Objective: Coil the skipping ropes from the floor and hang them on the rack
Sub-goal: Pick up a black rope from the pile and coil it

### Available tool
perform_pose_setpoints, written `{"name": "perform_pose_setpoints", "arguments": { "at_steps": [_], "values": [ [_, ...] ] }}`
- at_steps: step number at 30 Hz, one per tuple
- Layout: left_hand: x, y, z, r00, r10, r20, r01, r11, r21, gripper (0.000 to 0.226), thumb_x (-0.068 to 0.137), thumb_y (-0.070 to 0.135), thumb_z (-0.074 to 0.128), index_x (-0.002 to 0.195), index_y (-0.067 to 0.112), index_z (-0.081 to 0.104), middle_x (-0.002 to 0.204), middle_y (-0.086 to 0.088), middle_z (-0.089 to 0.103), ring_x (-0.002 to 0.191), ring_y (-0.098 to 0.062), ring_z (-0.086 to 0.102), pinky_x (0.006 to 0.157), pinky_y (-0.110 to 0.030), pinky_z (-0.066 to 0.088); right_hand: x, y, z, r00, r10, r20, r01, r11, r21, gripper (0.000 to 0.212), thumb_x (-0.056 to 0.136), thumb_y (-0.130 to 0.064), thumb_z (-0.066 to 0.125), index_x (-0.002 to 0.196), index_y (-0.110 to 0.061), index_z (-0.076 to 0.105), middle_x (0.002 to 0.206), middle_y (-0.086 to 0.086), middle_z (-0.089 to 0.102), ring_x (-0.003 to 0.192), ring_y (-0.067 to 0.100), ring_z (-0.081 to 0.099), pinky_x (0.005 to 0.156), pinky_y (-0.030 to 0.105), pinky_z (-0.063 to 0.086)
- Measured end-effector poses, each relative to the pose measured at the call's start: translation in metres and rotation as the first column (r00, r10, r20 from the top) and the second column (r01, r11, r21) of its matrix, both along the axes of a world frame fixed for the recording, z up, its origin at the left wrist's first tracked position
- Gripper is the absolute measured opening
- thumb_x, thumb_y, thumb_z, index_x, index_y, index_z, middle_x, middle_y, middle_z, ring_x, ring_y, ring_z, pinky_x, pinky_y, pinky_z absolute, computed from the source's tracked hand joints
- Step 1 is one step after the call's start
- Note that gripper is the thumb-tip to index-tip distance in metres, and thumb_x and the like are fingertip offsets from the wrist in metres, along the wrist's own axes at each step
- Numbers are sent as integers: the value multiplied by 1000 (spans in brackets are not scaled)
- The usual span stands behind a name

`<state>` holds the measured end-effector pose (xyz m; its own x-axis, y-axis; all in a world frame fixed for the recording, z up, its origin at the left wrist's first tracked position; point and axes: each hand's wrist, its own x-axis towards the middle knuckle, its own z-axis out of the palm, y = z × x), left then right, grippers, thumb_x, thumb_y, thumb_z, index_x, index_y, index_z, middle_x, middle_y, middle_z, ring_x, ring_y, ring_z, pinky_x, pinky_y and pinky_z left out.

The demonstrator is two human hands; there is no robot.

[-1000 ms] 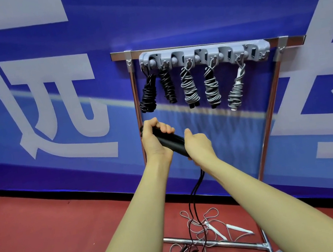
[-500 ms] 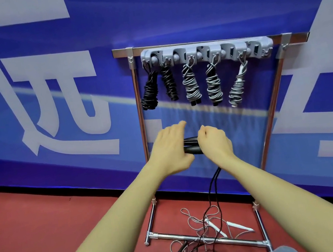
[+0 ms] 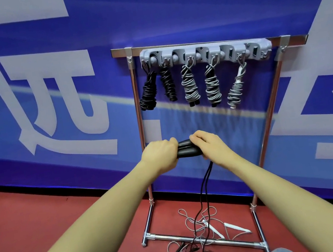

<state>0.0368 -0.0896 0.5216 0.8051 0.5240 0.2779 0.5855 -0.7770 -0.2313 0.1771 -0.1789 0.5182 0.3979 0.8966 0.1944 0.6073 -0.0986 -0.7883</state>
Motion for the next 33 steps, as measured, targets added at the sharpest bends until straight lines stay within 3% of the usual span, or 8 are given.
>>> {"name": "perform_pose_setpoints", "arguments": {
  "at_steps": [2, 5, 12, 17, 22, 26, 29, 33],
  "values": [
    [-7, 8, -1, 1000, 14, -15, -14, 1000, -19, 9, 91, 17, 41, 96, 9, 42, 82, -8, 60, 66, -31, 51, 56, -33, 34, 4, -3, -2, 995, 84, -55, -87, 995, -57, 14, 91, -14, 46, 94, -20, 58, 74, 0, 53, 61, 14, 47, 67, 32, 41],
    [-11, 16, -10, 998, 30, -60, -32, 999, -30, 7, 89, 13, 40, 89, 11, 33, 64, -2, 43, 61, -31, 45, 54, -33, 36, 11, -5, -6, 982, 165, 95, -146, 973, -180, 34, 85, 1, 46, 115, -14, 54, 93, 4, 55, 72, 12, 49, 71, 22, 41],
    [-18, 20, -23, 997, -25, -75, 27, 999, 19, 12, 87, 14, 43, 88, 12, 32, 77, -6, 60, 60, -30, 48, 44, -28, 20, 15, 0, -8, 908, 65, 413, -39, 997, -71, 22, 96, -10, 40, 103, -10, 60, 98, -2, 49, 86, 19, 53, 77, 33, 45],
    [-22, 19, -20, 982, -141, 123, 132, 988, 83, 39, 44, 0, 77, 64, 11, 45, 47, -1, 44, 33, -22, 40, 38, -18, 7, 7, 3, -8, 941, 22, 336, 5, 997, -79, 18, 97, -14, 38, 92, -11, 55, 89, -1, 51, 80, 20, 52, 73, 35, 44],
    [-16, 5, -5, 954, -34, 299, 52, 997, -55, 14, 89, 19, 53, 91, 10, 41, 79, -6, 56, 68, -32, 56, 50, -31, 31, 0, 4, -6, 990, -12, 141, 21, 998, -63, 21, 97, -9, 37, 87, -2, 55, 69, -1, 47, 57, 15, 38, 49, 21, 30],
    [-10, 5, 9, 904, 175, 391, -82, 966, -244, 16, 94, 21, 47, 91, 12, 34, 76, -7, 53, 72, -36, 57, 58, -35, 39, -2, 3, 5, 1000, 28, -6, -29, 997, -71, 26, 96, -14, 41, 87, -9, 65, 59, -7, 56, 56, 14, 57, 61, 26, 48],
    [-11, 12, 11, 920, 229, 319, -163, 962, -220, 10, 94, 15, 45, 98, 7, 41, 84, -11, 60, 67, -32, 51, 57, -34, 36, -1, -2, 17, 980, 106, -170, -100, 994, 44, 15, 90, -9, 55, 83, -3, 67, 56, 1, 46, 50, 15, 47, 59, 34, 54],
    [-7, 13, 9, 931, 253, 263, -194, 954, -229, 13, 92, 10, 45, 103, 3, 45, 93, -13, 63, 72, -32, 55, 58, -34, 37, 2, -4, 34, 950, 117, 290, -107, 993, -50, 14, 85, -6, 54, 85, -7, 67, 66, -1, 51, 64, 19, 50, 57, 30, 44]
  ]
}}
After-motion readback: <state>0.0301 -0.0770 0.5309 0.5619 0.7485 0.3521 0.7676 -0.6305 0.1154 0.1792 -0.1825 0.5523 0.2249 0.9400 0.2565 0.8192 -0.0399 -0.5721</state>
